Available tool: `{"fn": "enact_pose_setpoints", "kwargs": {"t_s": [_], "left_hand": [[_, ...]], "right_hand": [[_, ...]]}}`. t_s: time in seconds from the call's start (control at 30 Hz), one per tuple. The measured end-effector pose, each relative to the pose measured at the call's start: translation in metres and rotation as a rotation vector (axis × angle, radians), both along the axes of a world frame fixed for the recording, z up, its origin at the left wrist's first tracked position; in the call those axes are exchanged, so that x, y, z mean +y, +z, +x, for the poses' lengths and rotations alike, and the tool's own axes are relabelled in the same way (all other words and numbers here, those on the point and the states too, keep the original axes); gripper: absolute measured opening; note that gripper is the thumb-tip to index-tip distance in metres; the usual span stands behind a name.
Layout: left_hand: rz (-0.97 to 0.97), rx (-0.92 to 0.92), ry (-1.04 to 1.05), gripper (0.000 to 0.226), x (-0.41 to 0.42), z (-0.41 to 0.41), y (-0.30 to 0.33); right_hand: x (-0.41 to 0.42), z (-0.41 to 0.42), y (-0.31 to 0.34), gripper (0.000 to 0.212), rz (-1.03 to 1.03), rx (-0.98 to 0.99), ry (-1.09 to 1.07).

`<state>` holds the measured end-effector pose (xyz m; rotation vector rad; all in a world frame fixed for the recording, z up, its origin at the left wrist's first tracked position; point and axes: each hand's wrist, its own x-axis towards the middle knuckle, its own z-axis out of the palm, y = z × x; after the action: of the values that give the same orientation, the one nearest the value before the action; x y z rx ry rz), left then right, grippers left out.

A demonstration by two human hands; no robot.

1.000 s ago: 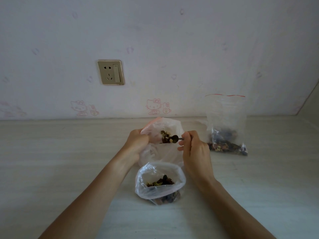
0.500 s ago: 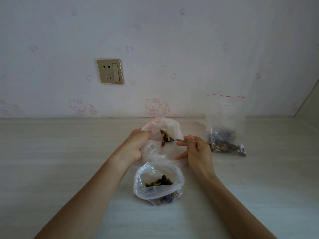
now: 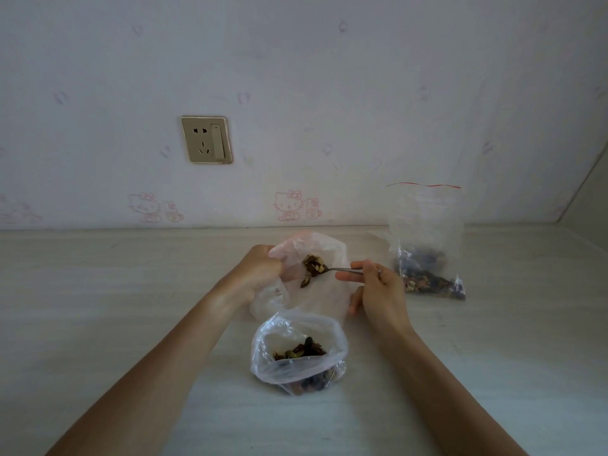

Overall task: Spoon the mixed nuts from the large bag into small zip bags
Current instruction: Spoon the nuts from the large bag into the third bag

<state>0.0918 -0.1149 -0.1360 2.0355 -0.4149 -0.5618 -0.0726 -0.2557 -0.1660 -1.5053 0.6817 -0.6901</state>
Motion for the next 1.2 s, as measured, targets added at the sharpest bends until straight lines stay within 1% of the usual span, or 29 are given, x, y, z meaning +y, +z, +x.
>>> {"fn": "enact_pose_setpoints", "kwargs": {"t_s": [0.13, 0.2, 0.33, 0.47, 0.57, 0.63, 0.73, 0.83, 0.97, 1.1, 1.2], "left_hand": [[0.044, -0.061, -0.014, 0.023, 0.002, 0.003, 0.000], [0.064, -0.077, -0.050, 0.024, 0.002, 0.003, 0.000], [0.062, -0.061, -0.104, 0.013, 0.002, 0.006, 0.000], [0.069, -0.047, -0.124, 0.017, 0.001, 0.010, -0.001], [0.086, -0.032, -0.140, 0.022, 0.003, 0.014, 0.003], [0.086, -0.012, -0.146, 0.032, 0.006, 0.017, 0.007], [0.070, -0.023, -0.128, 0.046, 0.012, 0.018, 0.013], [0.048, -0.053, -0.129, 0.051, 0.018, 0.018, 0.019], [0.008, -0.089, -0.164, 0.062, 0.030, 0.017, 0.024], [-0.109, -0.168, -0.133, 0.056, 0.045, 0.009, 0.030], [-0.160, -0.320, -0.100, 0.043, 0.060, -0.005, 0.032]], "right_hand": [[-0.002, -0.002, 0.005, 0.034, 0.106, -0.030, 0.013], [-0.001, -0.001, 0.006, 0.033, 0.094, -0.018, 0.031], [0.000, 0.000, 0.007, 0.032, 0.050, -0.002, 0.049], [-0.002, -0.002, 0.008, 0.032, 0.069, 0.007, 0.083], [-0.006, -0.005, 0.010, 0.033, 0.139, -0.018, 0.102], [-0.009, -0.009, 0.011, 0.033, 0.155, -0.021, 0.118], [-0.009, -0.012, 0.010, 0.034, 0.150, -0.027, 0.125], [-0.008, -0.013, 0.010, 0.034, 0.136, -0.026, 0.122], [-0.006, -0.017, 0.018, 0.033, 0.125, -0.050, 0.131], [-0.003, -0.026, 0.034, 0.031, 0.128, -0.110, 0.142], [-0.001, -0.039, 0.046, 0.033, 0.124, -0.148, 0.162]]}}
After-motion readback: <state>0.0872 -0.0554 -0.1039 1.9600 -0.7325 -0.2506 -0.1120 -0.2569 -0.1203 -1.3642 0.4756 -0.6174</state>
